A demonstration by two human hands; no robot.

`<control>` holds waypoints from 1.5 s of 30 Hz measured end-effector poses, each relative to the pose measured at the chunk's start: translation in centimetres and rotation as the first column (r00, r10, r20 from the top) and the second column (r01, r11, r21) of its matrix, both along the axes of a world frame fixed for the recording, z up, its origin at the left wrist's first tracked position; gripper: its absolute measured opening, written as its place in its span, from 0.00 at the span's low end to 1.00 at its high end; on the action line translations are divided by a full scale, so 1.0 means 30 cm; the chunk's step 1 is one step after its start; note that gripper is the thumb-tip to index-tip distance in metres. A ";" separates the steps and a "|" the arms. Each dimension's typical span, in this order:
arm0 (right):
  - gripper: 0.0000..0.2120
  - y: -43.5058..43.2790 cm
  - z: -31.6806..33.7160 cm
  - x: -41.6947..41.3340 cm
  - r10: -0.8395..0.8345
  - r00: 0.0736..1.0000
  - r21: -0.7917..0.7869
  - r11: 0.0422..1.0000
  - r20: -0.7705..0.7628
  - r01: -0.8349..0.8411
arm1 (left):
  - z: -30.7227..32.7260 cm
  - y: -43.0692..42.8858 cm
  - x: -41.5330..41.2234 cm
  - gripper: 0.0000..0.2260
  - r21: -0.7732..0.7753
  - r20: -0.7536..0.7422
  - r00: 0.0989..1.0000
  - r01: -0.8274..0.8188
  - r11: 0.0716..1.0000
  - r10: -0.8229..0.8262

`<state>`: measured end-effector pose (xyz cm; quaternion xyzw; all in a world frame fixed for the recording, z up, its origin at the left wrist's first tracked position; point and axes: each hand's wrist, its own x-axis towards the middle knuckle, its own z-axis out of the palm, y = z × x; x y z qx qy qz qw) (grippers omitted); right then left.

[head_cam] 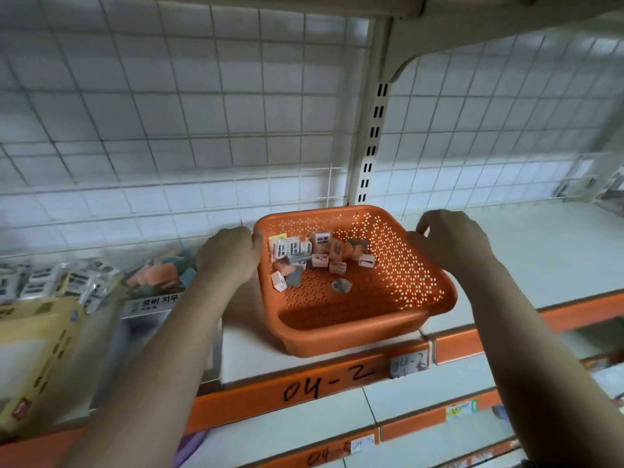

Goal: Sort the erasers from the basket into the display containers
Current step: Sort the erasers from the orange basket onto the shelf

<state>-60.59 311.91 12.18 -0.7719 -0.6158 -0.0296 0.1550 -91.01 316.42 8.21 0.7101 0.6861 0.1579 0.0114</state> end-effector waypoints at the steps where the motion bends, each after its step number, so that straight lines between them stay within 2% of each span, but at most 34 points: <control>1: 0.14 0.015 0.012 -0.025 0.050 0.998 0.070 0.996 -0.022 -0.048 | 0.005 -0.004 -0.004 0.24 0.026 -0.011 1.000 -0.009 1.000 0.010; 3: 0.10 0.060 0.026 -0.088 0.206 0.977 0.124 0.972 -0.055 -0.198 | 0.015 -0.017 -0.011 0.22 0.074 -0.014 0.999 -0.030 0.997 0.031; 7: 0.07 0.180 -0.005 -0.225 0.499 0.866 -0.066 0.864 -0.032 -0.500 | 0.021 -0.058 -0.025 0.19 0.147 0.054 0.998 -0.026 0.989 0.018; 10: 0.10 0.251 -0.037 -0.326 0.633 0.774 -0.181 0.763 0.015 -0.620 | 0.008 -0.090 -0.038 0.16 0.211 0.115 0.993 -0.008 0.977 -0.016; 12: 0.10 0.286 -0.059 -0.377 0.676 0.733 -0.215 0.729 0.077 -0.650 | 0.001 -0.106 -0.043 0.16 0.239 0.124 0.992 0.006 0.971 -0.037; 15: 0.09 0.319 -0.086 -0.417 0.667 0.728 -0.178 0.744 0.159 -0.644 | -0.003 -0.119 -0.050 0.16 0.247 0.118 0.992 0.012 0.969 -0.042; 22: 0.09 0.328 -0.135 -0.447 0.643 0.736 -0.188 0.766 0.211 -0.615 | 0.003 -0.122 -0.067 0.15 0.245 0.170 0.985 -0.001 0.970 -0.041; 28: 0.11 0.304 -0.131 -0.463 0.701 0.674 -0.107 0.707 0.233 -0.699 | -0.007 -0.122 -0.063 0.14 0.226 0.183 0.982 -0.003 0.974 -0.039; 29: 0.12 0.302 -0.138 -0.468 0.711 0.671 -0.113 0.699 0.210 -0.706 | -0.009 -0.122 -0.063 0.15 0.222 0.183 0.982 0.001 0.975 -0.043; 32: 0.21 0.298 -0.156 -0.484 0.703 0.705 -0.163 0.709 0.094 -0.686 | -0.014 -0.122 -0.064 0.15 0.205 0.197 0.979 0.004 0.979 -0.045; 34: 0.23 0.303 -0.141 -0.485 0.695 0.716 -0.151 0.716 0.068 -0.681 | -0.012 -0.121 -0.071 0.14 0.216 0.205 0.977 0.010 0.976 -0.055; 37: 0.17 0.293 -0.052 -0.451 0.694 0.719 -0.056 0.717 -0.037 -0.695 | 0.009 -0.115 -0.089 0.11 0.278 0.253 0.962 0.031 0.960 -0.104; 40: 0.04 0.261 0.039 -0.356 0.648 0.747 0.076 0.761 -0.150 -0.644 | 0.046 -0.095 -0.082 0.09 0.341 0.279 0.945 0.070 0.937 -0.172; 43: 0.14 0.197 0.065 -0.232 0.545 0.797 0.216 0.838 -0.261 -0.502 | 0.082 -0.058 -0.032 0.05 0.362 0.281 0.916 0.176 0.915 -0.287; 45: 0.13 0.139 0.038 -0.168 0.457 0.825 0.283 0.883 -0.333 -0.375 | 0.095 -0.020 0.018 0.04 0.334 0.242 0.898 0.278 0.901 -0.367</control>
